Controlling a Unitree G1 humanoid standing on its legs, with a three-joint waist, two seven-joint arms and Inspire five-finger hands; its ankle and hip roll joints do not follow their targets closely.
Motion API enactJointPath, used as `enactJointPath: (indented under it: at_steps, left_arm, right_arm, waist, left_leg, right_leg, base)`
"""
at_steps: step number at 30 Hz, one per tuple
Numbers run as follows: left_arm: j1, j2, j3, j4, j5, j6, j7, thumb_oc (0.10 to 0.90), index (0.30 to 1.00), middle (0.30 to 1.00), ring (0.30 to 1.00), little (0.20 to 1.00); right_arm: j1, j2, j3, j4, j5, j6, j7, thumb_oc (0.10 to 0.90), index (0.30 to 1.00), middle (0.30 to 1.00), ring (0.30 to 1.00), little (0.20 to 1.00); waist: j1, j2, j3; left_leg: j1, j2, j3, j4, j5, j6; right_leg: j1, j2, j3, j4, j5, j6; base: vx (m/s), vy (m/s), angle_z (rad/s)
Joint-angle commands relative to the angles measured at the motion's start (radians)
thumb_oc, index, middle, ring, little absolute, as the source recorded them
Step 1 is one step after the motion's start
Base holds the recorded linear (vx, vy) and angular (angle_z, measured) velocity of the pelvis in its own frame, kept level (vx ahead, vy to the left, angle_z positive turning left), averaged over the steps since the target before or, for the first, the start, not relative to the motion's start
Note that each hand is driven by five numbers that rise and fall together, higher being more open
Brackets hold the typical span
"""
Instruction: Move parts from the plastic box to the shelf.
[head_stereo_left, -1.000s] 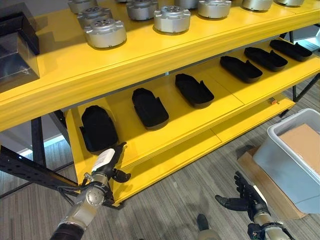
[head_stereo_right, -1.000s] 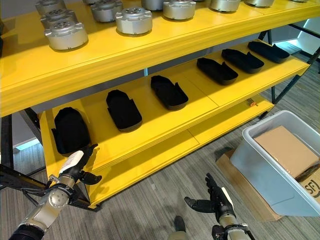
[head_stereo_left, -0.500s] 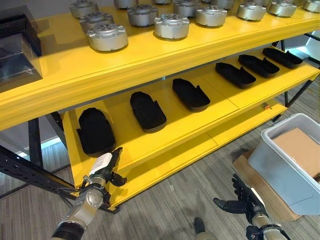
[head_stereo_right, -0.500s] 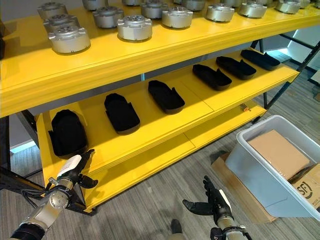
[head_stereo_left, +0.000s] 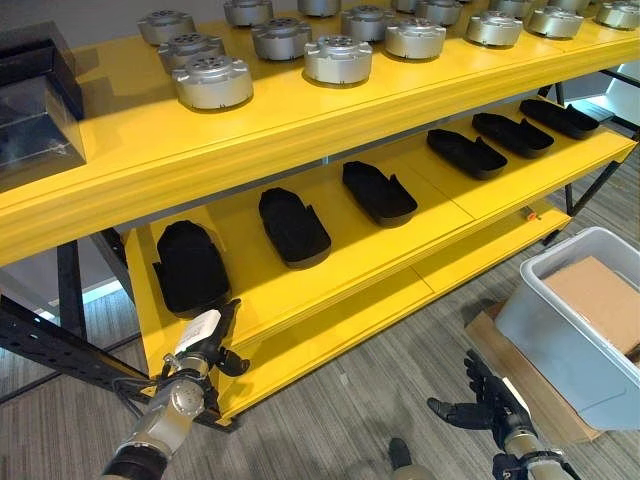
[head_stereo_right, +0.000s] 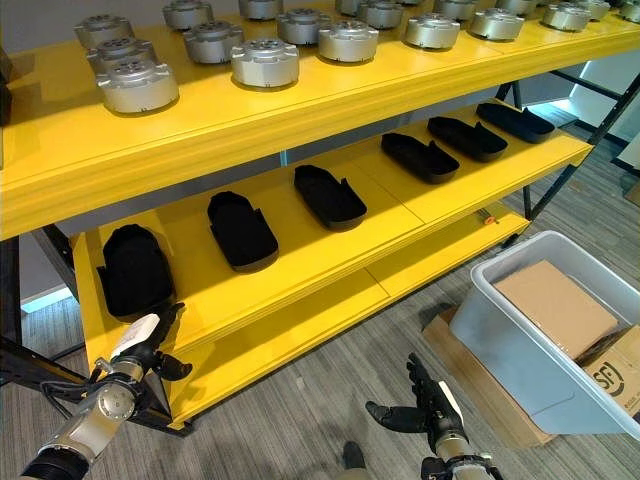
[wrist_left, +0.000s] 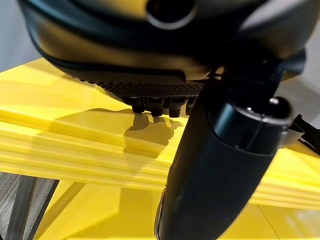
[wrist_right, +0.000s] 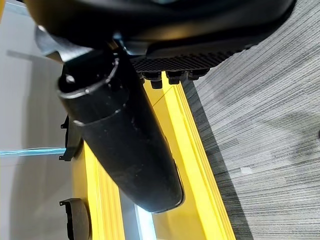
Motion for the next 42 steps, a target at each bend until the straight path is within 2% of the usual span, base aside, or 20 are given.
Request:
enactJointPath:
  at_steps: [1, 26, 42]
  left_arm:
    - [-0.158, 0.064, 0.078, 0.059, 0.021, -0.015, 0.079, 0.9, 1.0, 1.0, 1.0, 1.0]
    - [-0.255, 0.134, 0.069, 0.231, 0.031, 0.022, 0.073, 0.9, 1.0, 1.0, 1.0, 1.0]
    - [-0.27, 0.148, 0.068, 0.244, 0.023, 0.021, 0.074, 0.9, 1.0, 1.0, 1.0, 1.0]
  right_arm:
    - [-0.053, -0.044, -0.043, -0.064, 0.033, -0.073, -0.013, 0.9, 1.0, 1.0, 1.0, 1.0]
    - [-0.026, -0.049, -0.035, -0.059, 0.038, -0.062, 0.005, 0.9, 1.0, 1.0, 1.0, 1.0]
    - [-0.023, -0.051, -0.037, -0.058, 0.041, -0.066, 0.005, 0.9, 1.0, 1.0, 1.0, 1.0]
  waist:
    - [0.004, 0.002, 0.011]
    - [-0.007, 0.003, 0.002]
    - [-0.009, 0.001, 0.002]
  left_leg:
    - [0.033, 0.03, 0.004, 0.01, -0.057, 0.022]
    - [0.045, 0.03, 0.012, 0.007, -0.057, 0.017]
    - [0.045, 0.032, 0.013, 0.007, -0.055, 0.016]
  right_leg:
    - [0.075, -0.035, -0.028, 0.026, -0.106, 0.017]
    - [0.082, -0.036, -0.025, 0.022, -0.105, 0.021]
    - [0.083, -0.034, -0.023, 0.024, -0.107, 0.019]
  base:
    - [0.0, 0.0, 0.0]
    - [0.0, 0.0, 0.0]
    - [0.0, 0.0, 0.0]
